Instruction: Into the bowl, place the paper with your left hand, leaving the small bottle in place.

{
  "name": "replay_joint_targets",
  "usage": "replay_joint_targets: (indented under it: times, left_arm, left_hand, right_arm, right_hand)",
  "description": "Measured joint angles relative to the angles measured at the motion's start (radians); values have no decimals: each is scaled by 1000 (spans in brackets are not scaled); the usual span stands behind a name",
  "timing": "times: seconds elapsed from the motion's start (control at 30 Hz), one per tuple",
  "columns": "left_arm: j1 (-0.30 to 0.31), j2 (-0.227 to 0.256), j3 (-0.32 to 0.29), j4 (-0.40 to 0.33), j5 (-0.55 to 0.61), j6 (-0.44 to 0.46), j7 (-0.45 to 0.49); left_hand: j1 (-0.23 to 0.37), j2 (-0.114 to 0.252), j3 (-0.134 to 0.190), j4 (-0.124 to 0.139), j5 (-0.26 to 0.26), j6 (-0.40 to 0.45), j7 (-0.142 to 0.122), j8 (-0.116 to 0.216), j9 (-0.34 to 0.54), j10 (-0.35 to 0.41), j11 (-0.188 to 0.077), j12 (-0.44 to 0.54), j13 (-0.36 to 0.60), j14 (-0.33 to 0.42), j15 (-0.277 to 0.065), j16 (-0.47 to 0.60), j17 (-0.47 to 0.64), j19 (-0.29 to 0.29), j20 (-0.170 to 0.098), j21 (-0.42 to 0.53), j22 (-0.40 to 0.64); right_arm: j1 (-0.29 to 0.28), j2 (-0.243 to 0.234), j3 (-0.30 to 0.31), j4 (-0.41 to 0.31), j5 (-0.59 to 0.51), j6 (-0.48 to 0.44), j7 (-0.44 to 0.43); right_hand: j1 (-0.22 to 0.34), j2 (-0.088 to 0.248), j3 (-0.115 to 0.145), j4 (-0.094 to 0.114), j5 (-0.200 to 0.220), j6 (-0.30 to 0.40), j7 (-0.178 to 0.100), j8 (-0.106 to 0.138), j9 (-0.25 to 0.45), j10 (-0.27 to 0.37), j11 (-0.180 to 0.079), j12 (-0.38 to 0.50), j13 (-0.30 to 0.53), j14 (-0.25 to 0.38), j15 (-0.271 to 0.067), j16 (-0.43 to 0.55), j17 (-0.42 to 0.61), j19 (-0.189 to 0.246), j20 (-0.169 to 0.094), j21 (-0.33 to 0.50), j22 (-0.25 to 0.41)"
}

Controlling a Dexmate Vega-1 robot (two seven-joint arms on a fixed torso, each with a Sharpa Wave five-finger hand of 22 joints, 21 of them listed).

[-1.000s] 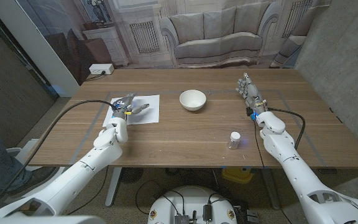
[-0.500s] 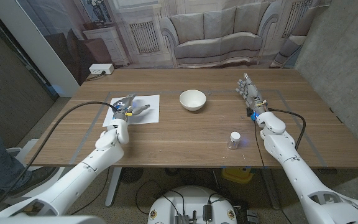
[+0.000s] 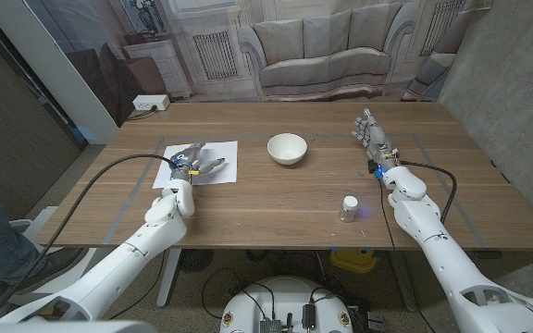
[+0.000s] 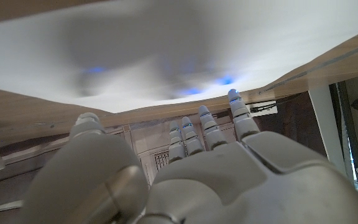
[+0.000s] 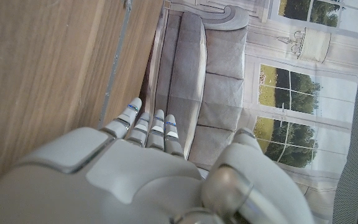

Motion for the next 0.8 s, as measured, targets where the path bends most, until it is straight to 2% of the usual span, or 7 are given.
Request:
replay_joint_targets:
  times: [0.8]
  left_arm:
    - [-6,-13,12,24,2,2,-3]
  left_hand:
    - [9,1,-4,-4,0,1,0,0,0,0,0,0,0,0,0,0,0,0,0,-6,-5]
  right_arm:
    - [0,1,-3,-8,0,-7,-5]
  right_hand:
    - [0,0,0,0,0,0,0,0,0,0,0,0,0,0,0,0,0,0,0,-10,0]
